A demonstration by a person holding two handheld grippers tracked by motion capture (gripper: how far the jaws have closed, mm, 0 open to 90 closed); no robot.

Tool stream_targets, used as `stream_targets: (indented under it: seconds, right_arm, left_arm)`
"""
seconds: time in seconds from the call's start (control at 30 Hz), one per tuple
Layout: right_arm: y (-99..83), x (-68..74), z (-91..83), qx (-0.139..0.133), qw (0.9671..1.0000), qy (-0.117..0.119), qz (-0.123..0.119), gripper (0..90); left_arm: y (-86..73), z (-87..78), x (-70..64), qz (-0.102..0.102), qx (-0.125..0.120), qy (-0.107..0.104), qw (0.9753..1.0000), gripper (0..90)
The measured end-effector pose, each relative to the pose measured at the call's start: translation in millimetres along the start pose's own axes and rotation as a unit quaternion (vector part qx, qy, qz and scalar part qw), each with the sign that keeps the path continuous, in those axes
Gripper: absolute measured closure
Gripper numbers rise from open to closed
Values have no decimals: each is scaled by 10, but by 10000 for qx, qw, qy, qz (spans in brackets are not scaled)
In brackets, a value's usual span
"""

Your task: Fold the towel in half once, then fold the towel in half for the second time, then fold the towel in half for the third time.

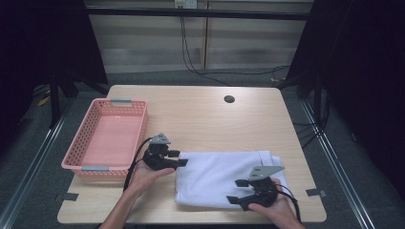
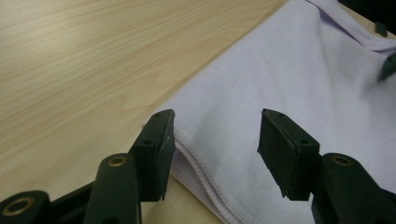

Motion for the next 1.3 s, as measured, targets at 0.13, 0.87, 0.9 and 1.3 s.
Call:
stream_targets:
  seconds: [0.13, 0.87, 0.9, 1.3]
  right_arm:
    - [170, 237, 364, 207, 9988, 378, -237, 311]
    - [477, 652, 1252, 524, 9909, 611, -1083, 273]
    - [469, 646, 1252, 502, 9900, 552, -1194, 306]
    - [422, 637, 1249, 429, 9825, 192, -1804, 399]
  left_arm:
    - [7, 27, 106, -66, 72, 90, 9999, 455]
    - [24, 72, 252, -317, 4, 171, 9994, 424]
    - [14, 73, 264, -265, 59, 191, 9994, 423]
    - [69, 157, 310, -107, 91, 335, 9993, 354]
Point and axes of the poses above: each handheld gripper's, and its own axes: z roughly forward along the jaws, y roughly out of its top, x roughly to its left, the point moved 8 cm from there along z, roughly forward along the jaws, and after that the axes turned 2 degrees about -x, right-handed, at the moved point
